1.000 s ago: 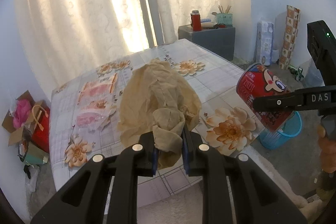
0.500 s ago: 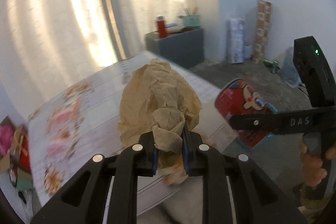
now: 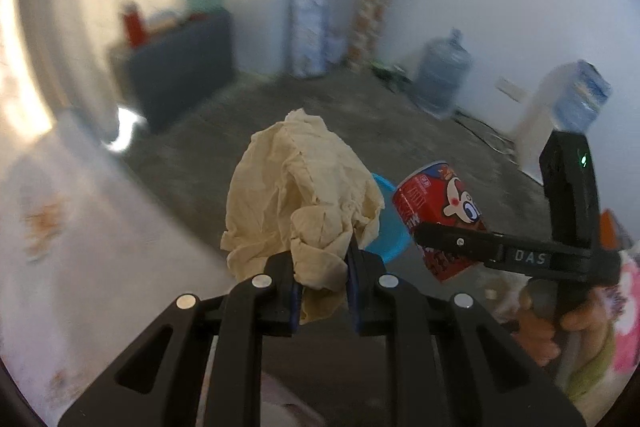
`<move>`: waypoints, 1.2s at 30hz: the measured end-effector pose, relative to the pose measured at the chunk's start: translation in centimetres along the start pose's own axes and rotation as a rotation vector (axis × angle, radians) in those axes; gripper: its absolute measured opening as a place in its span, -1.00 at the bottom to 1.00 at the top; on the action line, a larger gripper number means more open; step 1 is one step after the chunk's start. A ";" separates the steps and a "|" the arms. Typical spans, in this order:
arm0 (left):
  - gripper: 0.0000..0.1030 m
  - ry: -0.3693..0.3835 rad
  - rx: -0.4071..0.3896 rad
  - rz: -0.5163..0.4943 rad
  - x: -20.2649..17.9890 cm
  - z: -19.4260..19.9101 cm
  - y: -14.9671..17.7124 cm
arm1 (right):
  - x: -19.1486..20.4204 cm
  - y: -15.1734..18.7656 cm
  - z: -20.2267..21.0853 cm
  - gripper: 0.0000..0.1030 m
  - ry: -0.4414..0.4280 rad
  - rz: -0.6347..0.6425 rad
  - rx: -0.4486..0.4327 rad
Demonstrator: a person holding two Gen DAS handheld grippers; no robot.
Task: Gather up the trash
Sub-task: 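Carry the cloth and can over the blue wastebasket and open both tools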
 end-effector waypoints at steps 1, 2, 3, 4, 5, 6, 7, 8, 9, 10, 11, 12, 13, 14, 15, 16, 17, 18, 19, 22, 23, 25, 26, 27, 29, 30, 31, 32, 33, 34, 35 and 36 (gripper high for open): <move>-0.66 0.030 0.035 0.018 -0.2 -1.9 -0.4 | -2.3 -0.4 -0.2 0.20 0.027 -0.041 0.000; -0.66 0.059 0.070 0.036 -0.4 -3.9 -0.8 | -3.6 -0.7 -0.5 0.20 0.043 -0.066 0.002; -0.66 0.075 0.097 0.048 -0.5 -5.4 -1.0 | -4.6 -1.0 -0.8 0.20 0.056 -0.088 0.006; -0.66 0.086 0.138 0.067 -0.5 -7.7 -1.2 | -6.3 -1.1 -1.4 0.20 0.075 -0.123 0.015; -0.66 0.094 0.167 0.081 -0.5 -9.6 -1.3 | -7.0 -0.9 -1.9 0.20 0.084 -0.140 0.022; -0.66 0.102 0.190 0.091 -0.5 -10.9 -1.4 | -8.1 -0.9 -2.6 0.20 0.096 -0.163 0.033; -0.66 0.105 0.222 0.112 -0.3 -12.8 -1.4 | -8.7 -0.9 -3.1 0.20 0.103 -0.174 0.039; -0.66 0.109 0.249 0.133 -0.1 -14.6 -1.4 | -9.7 -0.9 -3.9 0.20 0.115 -0.191 0.051; -0.66 0.112 0.280 0.159 0.3 -16.7 -1.4 | -10.4 -1.0 -4.7 0.20 0.124 -0.202 0.061; -0.66 0.110 0.300 0.175 0.4 -18.1 -1.5 | -11.0 -1.2 -5.2 0.20 0.130 -0.209 0.068; -0.66 0.104 0.327 0.191 0.7 -20.1 -1.4 | -12.0 -1.6 -5.9 0.20 0.140 -0.221 0.081; -0.66 0.100 0.338 0.200 0.7 -21.1 -1.3 | -12.2 -1.8 -6.5 0.20 0.148 -0.227 0.090; -0.66 0.096 0.356 0.216 1.1 -22.7 -1.3 | -12.6 -1.9 -7.0 0.20 0.155 -0.230 0.098; -0.66 0.090 0.374 0.230 1.4 -24.0 -1.2 | -13.0 -2.3 -7.9 0.20 0.163 -0.236 0.104; -0.66 0.087 0.391 0.246 1.7 -25.5 -1.3 | -13.1 -2.2 -8.2 0.20 0.170 -0.239 0.109; -0.65 0.090 0.401 0.249 1.8 -26.4 -1.2 | -13.4 -2.5 -8.9 0.20 0.180 -0.247 0.116; -0.64 0.087 0.410 0.249 1.9 -27.3 -1.4 | -13.9 -3.0 -9.7 0.20 0.188 -0.259 0.122; -0.64 0.085 0.408 0.256 2.1 -28.5 -1.7 | -14.2 -3.2 -10.2 0.20 0.196 -0.267 0.125; -0.58 0.087 0.400 0.264 2.5 -29.1 -2.1 | -14.6 -3.5 -10.9 0.20 0.206 -0.273 0.124; 0.29 0.043 0.360 0.304 4.1 -30.8 -2.9 | -15.7 -4.4 -13.0 0.20 0.236 -0.292 0.118; 0.41 0.030 0.335 0.319 4.4 -31.2 -3.1 | -15.9 -4.6 -13.7 0.21 0.246 -0.295 0.119; 0.51 0.027 0.297 0.360 5.3 -31.4 -3.5 | -16.6 -4.7 -15.4 0.21 0.268 -0.296 0.135; 0.59 0.031 0.296 0.390 5.8 -31.4 -3.5 | -16.7 -4.6 -15.7 0.21 0.271 -0.303 0.144; 0.60 0.042 0.291 0.415 6.3 -31.4 -3.4 | -17.1 -4.3 -16.5 0.21 0.268 -0.317 0.158; 0.60 0.049 0.283 0.440 6.9 -31.3 -3.3 | -17.6 -3.8 -17.5 0.22 0.281 -0.327 0.177; 0.60 0.050 0.278 0.443 7.1 -31.2 -3.4 | -17.8 -3.7 -17.7 0.23 0.294 -0.322 0.183; 0.60 0.050 0.268 0.446 7.2 -30.9 -3.5 | -17.8 -3.4 -17.9 0.23 0.311 -0.309 0.187; 0.60 0.054 0.257 0.453 7.4 -30.5 -3.6 | -17.8 -3.4 -18.0 0.24 0.320 -0.302 0.187; 0.60 0.057 0.250 0.461 7.4 -30.2 -3.8 | -17.8 -3.2 -18.0 0.24 0.329 -0.295 0.188; 0.60 0.060 0.247 0.469 7.4 -30.2 -3.9 | -17.9 -3.1 -18.0 0.24 0.333 -0.291 0.188; 0.60 0.070 0.234 0.484 7.4 -29.7 -4.0 | -18.0 -3.2 -17.7 0.24 0.336 -0.289 0.182; 0.60 0.076 0.221 0.492 7.4 -29.1 -4.2 | -17.9 -3.2 -17.3 0.24 0.341 -0.284 0.176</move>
Point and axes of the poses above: each gripper's, at about its wrist camera, not at the fingertips, and z roughly against the way its jaws point, x to its left, y to its underside, the point moved 5 cm from there along -z, roughly the way its jaws point, and after that the axes turned 7 degrees about y, right-handed, at the moved point
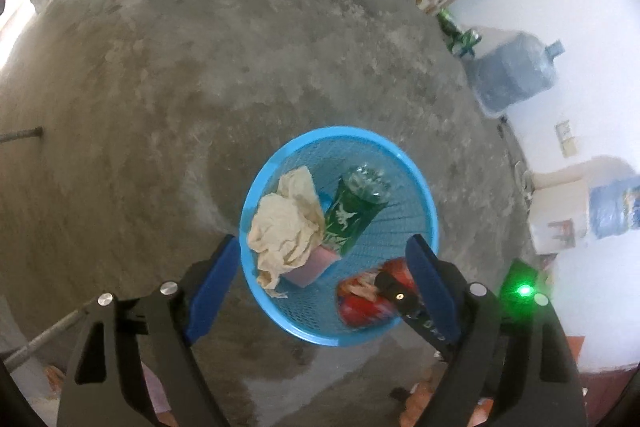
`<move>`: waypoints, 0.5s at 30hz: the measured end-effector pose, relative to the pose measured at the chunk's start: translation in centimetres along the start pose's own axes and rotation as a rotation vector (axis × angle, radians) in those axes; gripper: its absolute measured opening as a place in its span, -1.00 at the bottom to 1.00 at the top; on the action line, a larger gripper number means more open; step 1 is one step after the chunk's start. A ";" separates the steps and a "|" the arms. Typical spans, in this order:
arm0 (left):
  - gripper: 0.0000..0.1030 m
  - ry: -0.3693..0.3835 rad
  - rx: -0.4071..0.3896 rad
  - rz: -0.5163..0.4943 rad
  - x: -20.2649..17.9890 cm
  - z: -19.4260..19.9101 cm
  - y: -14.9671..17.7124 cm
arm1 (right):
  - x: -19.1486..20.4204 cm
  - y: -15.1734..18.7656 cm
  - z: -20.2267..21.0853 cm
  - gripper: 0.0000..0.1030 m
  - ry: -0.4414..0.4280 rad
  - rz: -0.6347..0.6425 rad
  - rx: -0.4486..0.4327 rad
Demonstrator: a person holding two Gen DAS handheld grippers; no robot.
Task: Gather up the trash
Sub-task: 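Carry the cloth and can over the blue wastebasket and open both tools, then swing both tools back toward the table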
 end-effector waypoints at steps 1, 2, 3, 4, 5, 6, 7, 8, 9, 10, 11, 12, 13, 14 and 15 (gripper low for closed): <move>0.60 0.005 -0.007 -0.002 -0.2 0.5 0.1 | 0.1 0.0 0.4 0.24 0.002 0.004 -0.008; 0.60 0.012 -0.017 -0.013 -0.6 1.1 0.2 | 0.2 0.0 1.0 0.24 0.004 0.017 -0.024; 0.60 0.017 -0.027 -0.030 -1.0 1.8 0.2 | 0.3 -0.1 1.5 0.25 0.011 0.028 -0.035; 0.60 0.022 -0.035 -0.043 -1.4 2.4 0.2 | 0.2 -0.3 1.7 0.25 0.017 0.034 -0.042; 0.60 0.028 -0.047 -0.056 -1.9 3.1 0.2 | 0.1 -0.5 2.0 0.26 0.018 0.040 -0.052; 0.60 0.039 -0.058 -0.064 -2.4 3.9 0.2 | 0.0 -0.6 2.4 0.26 0.020 0.040 -0.058; 0.60 0.049 -0.066 -0.068 -2.7 4.6 0.3 | -0.2 -0.6 3.0 0.26 0.022 0.039 -0.067; 0.60 0.064 -0.078 -0.074 -3.3 5.4 0.4 | -0.3 -0.7 3.4 0.26 0.020 0.036 -0.076; 0.60 0.085 -0.093 -0.087 -4.2 6.7 0.5 | -0.5 -0.6 4.0 0.26 0.018 0.033 -0.087; 0.60 0.101 -0.105 -0.100 -4.7 7.5 0.7 | -0.7 -0.5 4.5 0.26 0.017 0.031 -0.095; 0.60 0.117 -0.122 -0.122 -5.4 8.7 0.9 | -1.0 -0.3 5.3 0.26 0.013 0.027 -0.106; 0.60 0.126 -0.132 -0.136 -5.9 9.4 1.0 | -1.2 -0.1 6.1 0.26 0.007 0.024 -0.116; 0.60 0.134 -0.152 -0.158 -6.5 10.8 1.3 | -1.3 0.2 6.6 0.26 0.003 0.022 -0.124; 0.60 0.137 -0.163 -0.166 -6.6 11.5 1.5 | -1.4 0.6 7.6 0.26 -0.005 0.024 -0.137; 0.60 0.145 -0.182 -0.179 -7.0 12.8 1.9 | -1.3 0.9 8.4 0.26 -0.010 0.028 -0.146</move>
Point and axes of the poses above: each gripper's, at about its wrist camera, not at the fingertips, and z roughly against the way its jaws point, x to its left, y to its underside, the point moved 5 cm from there along -z, roughly the way its jaws point, and after that the axes turned 7 degrees about y, right-handed, at the moved point
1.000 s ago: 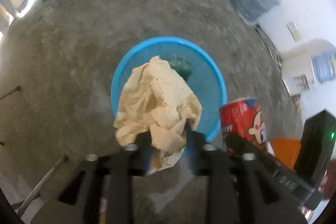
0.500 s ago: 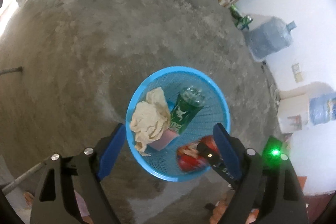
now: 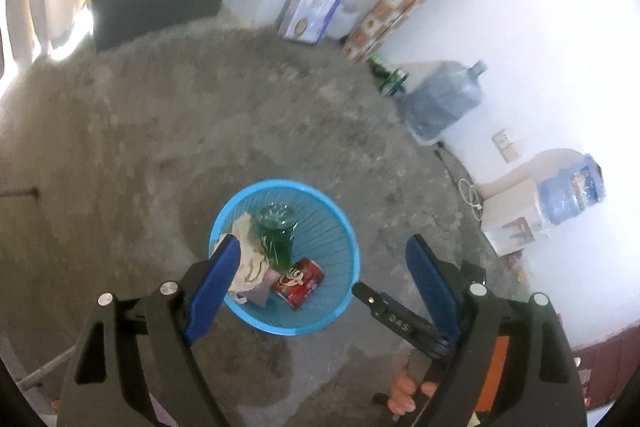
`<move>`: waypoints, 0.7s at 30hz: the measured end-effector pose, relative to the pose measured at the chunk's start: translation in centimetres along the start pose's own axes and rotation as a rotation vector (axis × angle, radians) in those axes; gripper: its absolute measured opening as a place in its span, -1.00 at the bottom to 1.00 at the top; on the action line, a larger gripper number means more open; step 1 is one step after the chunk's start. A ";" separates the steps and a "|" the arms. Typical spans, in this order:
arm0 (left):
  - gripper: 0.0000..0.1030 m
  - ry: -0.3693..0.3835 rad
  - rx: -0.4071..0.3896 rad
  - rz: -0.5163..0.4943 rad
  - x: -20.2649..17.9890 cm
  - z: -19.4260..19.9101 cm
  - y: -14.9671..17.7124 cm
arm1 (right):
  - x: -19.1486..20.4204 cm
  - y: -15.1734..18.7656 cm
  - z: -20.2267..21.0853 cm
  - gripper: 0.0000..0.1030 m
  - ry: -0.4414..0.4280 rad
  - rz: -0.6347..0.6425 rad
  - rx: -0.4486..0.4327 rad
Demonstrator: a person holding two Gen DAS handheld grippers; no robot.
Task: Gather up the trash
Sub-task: 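Swing both tools back toward the table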
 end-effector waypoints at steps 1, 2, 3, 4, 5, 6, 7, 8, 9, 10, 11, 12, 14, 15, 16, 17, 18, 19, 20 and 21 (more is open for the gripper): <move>0.60 0.006 -0.010 -0.008 -0.2 0.9 0.2 | 0.1 0.3 1.0 0.26 -0.005 0.007 -0.011; 0.60 0.014 -0.019 -0.017 -0.6 1.8 0.3 | 0.3 0.8 2.2 0.26 -0.013 0.018 -0.023; 0.60 0.024 -0.032 -0.030 -1.0 3.1 0.6 | 0.6 1.1 3.2 0.26 -0.021 0.028 -0.032; 0.60 0.029 -0.040 -0.040 -1.2 4.0 0.9 | 0.8 1.6 4.5 0.26 -0.032 0.040 -0.042; 0.60 0.036 -0.054 -0.052 -1.4 5.2 1.4 | 1.1 1.8 5.1 0.26 -0.038 0.042 -0.048; 0.60 0.036 -0.061 -0.061 -1.4 6.0 1.7 | 1.3 2.1 5.9 0.29 -0.044 0.044 -0.051; 0.60 0.036 -0.071 -0.074 -1.3 7.5 2.5 | 1.6 2.6 6.7 0.31 -0.059 0.048 -0.051; 0.60 0.033 -0.079 -0.080 -1.1 8.5 3.0 | 2.2 3.2 7.8 0.35 -0.091 0.049 -0.045; 0.60 0.025 -0.095 -0.085 -0.7 10.2 3.8 | 2.4 3.6 8.5 0.38 -0.118 0.047 -0.036; 0.60 0.023 -0.107 -0.087 -0.5 11.2 4.2 | 2.8 3.9 9.1 0.38 -0.136 0.042 -0.029; 0.60 0.011 -0.123 -0.084 0.1 12.7 4.9 | 3.4 4.5 9.9 0.40 -0.159 0.043 -0.024; 0.60 0.002 -0.132 -0.081 0.5 13.7 5.3 | 4.0 4.9 10.4 0.42 -0.169 0.050 -0.024; 0.60 -0.018 -0.173 -0.073 1.9 17.2 6.6 | 5.9 5.6 11.5 0.42 -0.185 0.079 -0.021; 0.61 -0.037 -0.198 -0.074 2.6 18.9 7.2 | 7.1 6.0 12.0 0.42 -0.198 0.101 -0.017; 0.64 -0.058 -0.218 -0.070 3.3 20.2 7.6 | 8.1 6.1 12.4 0.42 -0.209 0.121 -0.016; 0.66 -0.089 -0.253 -0.054 4.3 22.2 8.3 | 9.9 6.5 13.0 0.42 -0.221 0.159 -0.015; 0.67 -0.110 -0.289 -0.035 5.3 24.1 9.0 | 11.2 6.7 13.4 0.44 -0.225 0.189 -0.018; 0.68 -0.126 -0.318 -0.016 6.2 25.4 9.6 | 13.5 7.1 14.1 0.46 -0.235 0.238 -0.022; 0.70 -0.142 -0.352 0.008 7.2 27.3 10.4 | 14.8 7.4 14.4 0.50 -0.245 0.268 -0.024; 0.71 -0.155 -0.373 0.025 8.0 28.5 11.0 | 16.6 7.8 14.8 0.54 -0.257 0.300 -0.027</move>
Point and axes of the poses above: each gripper's, at about its wrist camera, not at the fingertips, and z roughly against the way its jaws point, x to its left, y to its underside, the point moved 5 cm from there along -z, roughly the way its jaws point, and after that the axes turned 7 degrees about y, right-handed, at the moved point
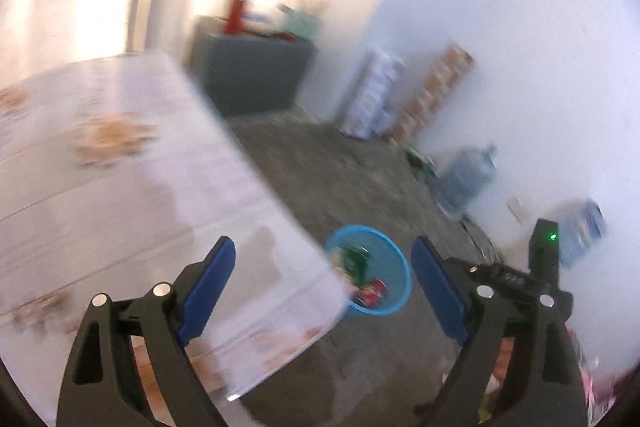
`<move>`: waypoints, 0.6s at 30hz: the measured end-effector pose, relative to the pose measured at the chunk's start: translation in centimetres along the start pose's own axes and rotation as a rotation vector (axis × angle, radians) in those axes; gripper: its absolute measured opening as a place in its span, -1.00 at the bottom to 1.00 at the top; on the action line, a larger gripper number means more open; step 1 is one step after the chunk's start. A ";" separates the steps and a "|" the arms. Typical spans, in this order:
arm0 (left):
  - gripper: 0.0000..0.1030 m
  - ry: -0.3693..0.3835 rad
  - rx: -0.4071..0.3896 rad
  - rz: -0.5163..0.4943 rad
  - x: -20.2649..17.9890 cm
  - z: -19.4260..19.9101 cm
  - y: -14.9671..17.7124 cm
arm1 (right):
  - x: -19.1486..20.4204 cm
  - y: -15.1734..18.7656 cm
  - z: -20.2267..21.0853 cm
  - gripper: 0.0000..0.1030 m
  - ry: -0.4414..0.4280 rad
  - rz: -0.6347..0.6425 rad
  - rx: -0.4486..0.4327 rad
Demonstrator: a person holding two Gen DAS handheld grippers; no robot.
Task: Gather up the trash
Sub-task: 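Swing both tools back toward the table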
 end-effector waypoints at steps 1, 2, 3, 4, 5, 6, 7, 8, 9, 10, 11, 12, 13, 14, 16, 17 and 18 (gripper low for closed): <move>0.72 -0.029 -0.031 0.022 1.4 1.8 0.2 | 1.8 -0.1 0.0 0.56 -0.014 0.031 0.000; 0.72 -0.057 -0.059 0.042 2.8 3.6 0.5 | 4.3 -0.1 0.0 0.60 -0.036 0.072 0.000; 0.73 -0.077 -0.075 0.053 3.8 4.8 0.7 | 6.2 -0.1 -0.1 0.62 -0.055 0.103 0.002; 0.74 -0.113 -0.099 0.068 5.2 6.5 1.1 | 8.6 0.1 -0.3 0.63 -0.082 0.144 0.007; 0.74 -0.152 -0.125 0.084 6.5 8.2 1.5 | 10.0 0.3 -0.5 0.63 -0.099 0.170 0.013; 0.75 -0.183 -0.146 0.101 7.8 9.8 2.0 | 12.0 0.7 -0.7 0.63 -0.122 0.205 0.024; 0.75 -0.208 -0.162 0.119 8.9 11.0 2.4 | 13.9 1.2 -1.1 0.63 -0.144 0.239 0.038; 0.75 -0.244 -0.182 0.148 10.2 12.5 3.0 | 15.2 1.8 -1.3 0.63 -0.159 0.265 0.051; 0.75 -0.268 -0.196 0.167 11.0 13.4 3.5 | 16.8 2.4 -1.7 0.63 -0.174 0.299 0.069; 0.76 -0.298 -0.219 0.195 12.3 14.9 4.1 | 17.9 2.9 -2.0 0.63 -0.182 0.324 0.081; 0.76 -0.323 -0.230 0.213 13.3 15.8 4.5 | 19.5 3.6 -2.5 0.63 -0.189 0.358 0.101; 0.76 -0.366 -0.242 0.235 14.5 17.0 5.2 | 20.5 4.2 -3.0 0.63 -0.196 0.381 0.119; 0.76 -0.385 -0.251 0.246 15.2 17.9 5.6 | 21.5 4.9 -3.4 0.63 -0.204 0.401 0.138; 0.76 -0.399 -0.262 0.264 16.2 18.9 6.1 | 22.7 5.8 -3.9 0.63 -0.213 0.424 0.160; 0.76 -0.409 -0.291 0.319 18.1 21.0 7.2 | 24.6 7.7 -5.0 0.63 -0.224 0.466 0.207; 0.76 -0.408 -0.307 0.353 19.0 21.8 7.6 | 25.3 8.9 -4.9 0.63 -0.232 0.483 0.225; 0.76 -0.405 -0.322 0.388 19.9 22.5 7.9 | 26.1 9.8 -5.3 0.63 -0.239 0.503 0.244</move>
Point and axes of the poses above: each gripper's, at about its wrist camera, not at the fingertips, and z roughly against the way its jaws point, x to its left, y to its underside, the point moved 5 cm from there along -z, roughly the way its jaws point, and after that the axes turned 7 degrees about y, right-handed, at the moved point
